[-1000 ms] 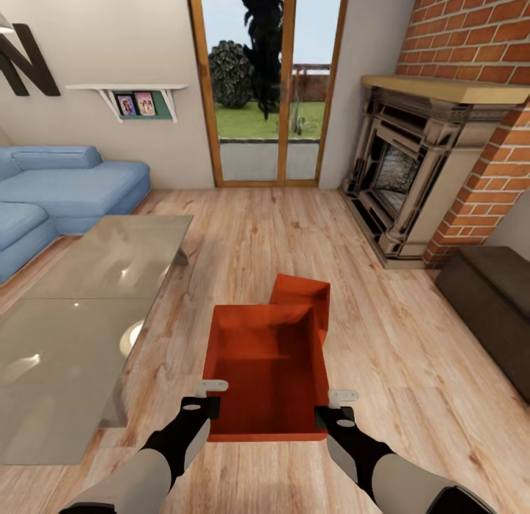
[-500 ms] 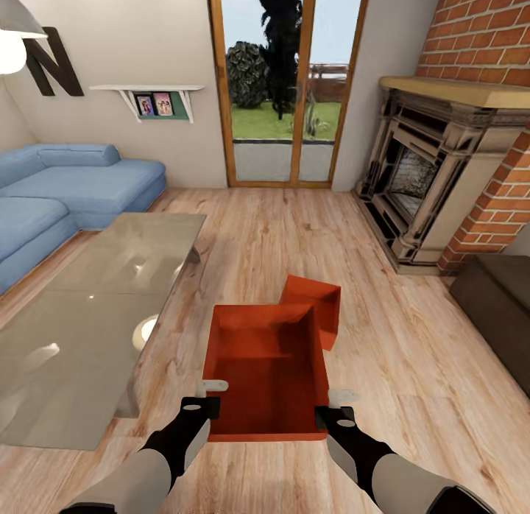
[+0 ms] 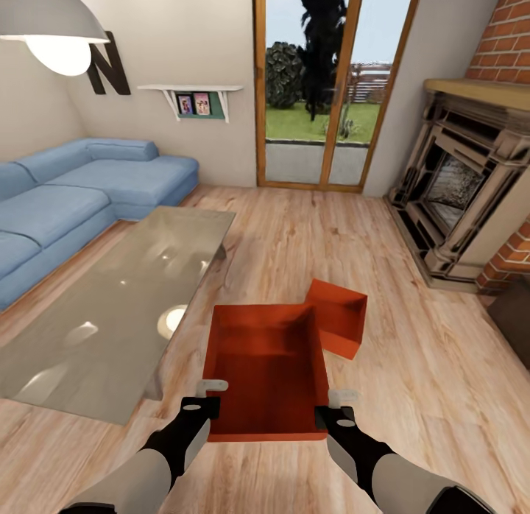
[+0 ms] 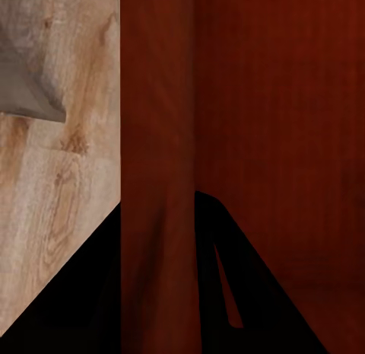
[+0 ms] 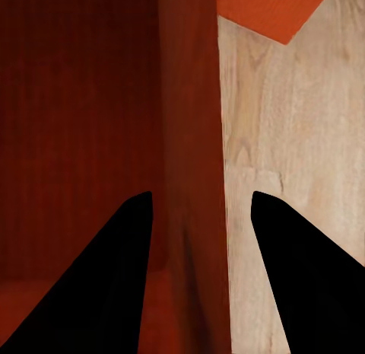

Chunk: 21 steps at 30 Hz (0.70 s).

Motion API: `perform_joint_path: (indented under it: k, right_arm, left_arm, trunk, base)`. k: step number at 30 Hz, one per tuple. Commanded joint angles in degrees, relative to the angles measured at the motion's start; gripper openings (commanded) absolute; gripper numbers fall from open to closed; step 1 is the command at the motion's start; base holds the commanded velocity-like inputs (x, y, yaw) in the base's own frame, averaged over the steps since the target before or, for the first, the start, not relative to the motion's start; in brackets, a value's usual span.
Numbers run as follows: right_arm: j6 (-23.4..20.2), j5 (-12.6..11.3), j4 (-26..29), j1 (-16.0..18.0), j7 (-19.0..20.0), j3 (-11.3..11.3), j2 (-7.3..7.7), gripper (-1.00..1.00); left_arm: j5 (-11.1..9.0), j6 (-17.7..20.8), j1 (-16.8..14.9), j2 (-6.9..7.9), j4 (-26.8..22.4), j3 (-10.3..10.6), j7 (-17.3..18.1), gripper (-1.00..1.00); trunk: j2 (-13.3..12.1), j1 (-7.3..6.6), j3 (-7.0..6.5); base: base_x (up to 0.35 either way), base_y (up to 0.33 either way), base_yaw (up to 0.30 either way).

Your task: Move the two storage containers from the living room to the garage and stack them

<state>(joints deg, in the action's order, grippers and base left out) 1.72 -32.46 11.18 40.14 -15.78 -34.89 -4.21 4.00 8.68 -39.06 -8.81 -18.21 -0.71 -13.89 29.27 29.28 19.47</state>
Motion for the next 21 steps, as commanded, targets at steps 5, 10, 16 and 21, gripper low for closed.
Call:
perform_joint_path:
  k: [5,10,16,21]
  right_arm:
    - [0.3,-0.1,-0.02,0.03,-1.27,0.46,0.52,-1.0]
    - [0.3,-0.09,-0.02,0.03,-1.27,0.46,0.52,-1.0]
    - [0.3,-0.07,-0.02,0.03,-1.27,0.44,0.52,-1.0]
    - [0.3,-0.07,-0.02,0.03,-1.27,0.44,0.52,-1.0]
  left_arm:
    - [1.45,0.55,-0.05,0.02,-0.15,-1.43,-0.43,-1.0]
    - [1.45,0.55,-0.06,0.02,-0.15,-1.45,-0.43,-1.0]
    - [1.45,0.55,-0.05,0.03,-0.15,-1.47,-0.43,-1.0]
    - [1.45,0.55,-0.02,0.02,-0.15,-1.44,-0.43,-1.0]
  trunk:
    - [-1.94,-1.08,-0.83]
    - [-3.95,-2.18,-1.72]
    - [-6.35,-3.5,-2.8]
    - [-6.35,-3.5,-2.8]
  base:
    - [0.0,0.0,0.269]
    - [0.0,0.0,0.269]
    - [0.0,0.0,0.27]
    - [0.0,0.0,0.271]
